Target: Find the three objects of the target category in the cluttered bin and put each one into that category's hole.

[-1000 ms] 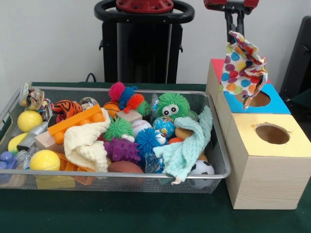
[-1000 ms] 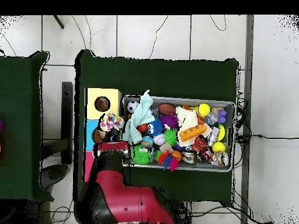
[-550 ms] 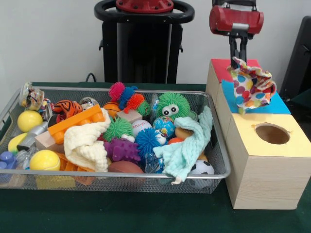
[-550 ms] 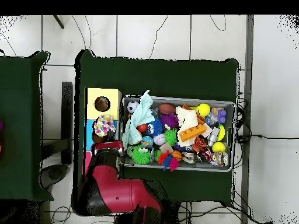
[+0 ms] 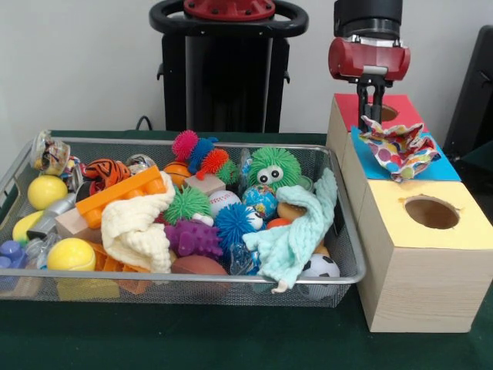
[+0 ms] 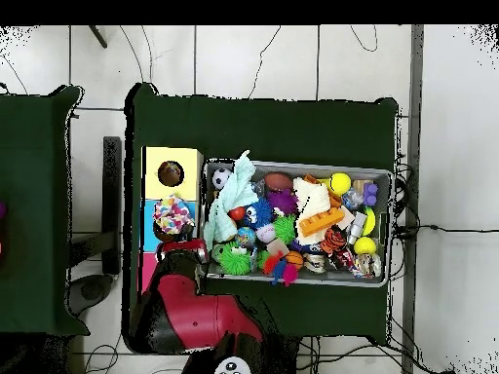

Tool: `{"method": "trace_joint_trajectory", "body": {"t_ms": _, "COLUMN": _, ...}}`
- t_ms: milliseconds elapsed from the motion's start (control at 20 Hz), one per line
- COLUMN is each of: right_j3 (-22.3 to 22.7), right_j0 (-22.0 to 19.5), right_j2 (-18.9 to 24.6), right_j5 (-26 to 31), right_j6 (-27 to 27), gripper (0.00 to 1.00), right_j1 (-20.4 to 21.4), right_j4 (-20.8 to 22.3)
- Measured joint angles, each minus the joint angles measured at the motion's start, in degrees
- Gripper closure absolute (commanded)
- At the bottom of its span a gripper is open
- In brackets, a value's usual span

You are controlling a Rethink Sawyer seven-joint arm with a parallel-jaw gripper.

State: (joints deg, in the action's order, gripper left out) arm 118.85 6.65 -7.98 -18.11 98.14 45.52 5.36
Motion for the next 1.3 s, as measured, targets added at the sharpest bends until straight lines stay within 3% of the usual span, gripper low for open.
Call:
{"method": "trace_joint_trajectory", "body": {"t_ms": 350, "right_j3": -0.6, "right_j0": -0.1, "right_j2": -0.7, "right_j5": 0.0, "right_j6": 0.0, "gripper": 1.0, "right_j1": 0.3, "right_j4": -0.9}}
{"method": "trace_joint_trajectory", "body": {"t_ms": 650, "right_j3": -1.7, "right_j0": 0.5, "right_j2": -1.9, "right_j5": 0.0, "right_j6": 0.0, "gripper": 1.0, "right_j1": 0.3, "right_j4": -4.5}}
{"method": "trace_joint_trajectory", "body": {"t_ms": 1300, "right_j3": -7.7, "right_j0": 6.6, "right_j2": -6.5, "right_j5": 0.0, "right_j6": 0.0, "gripper": 1.0, "right_j1": -3.4, "right_j4": -14.0}}
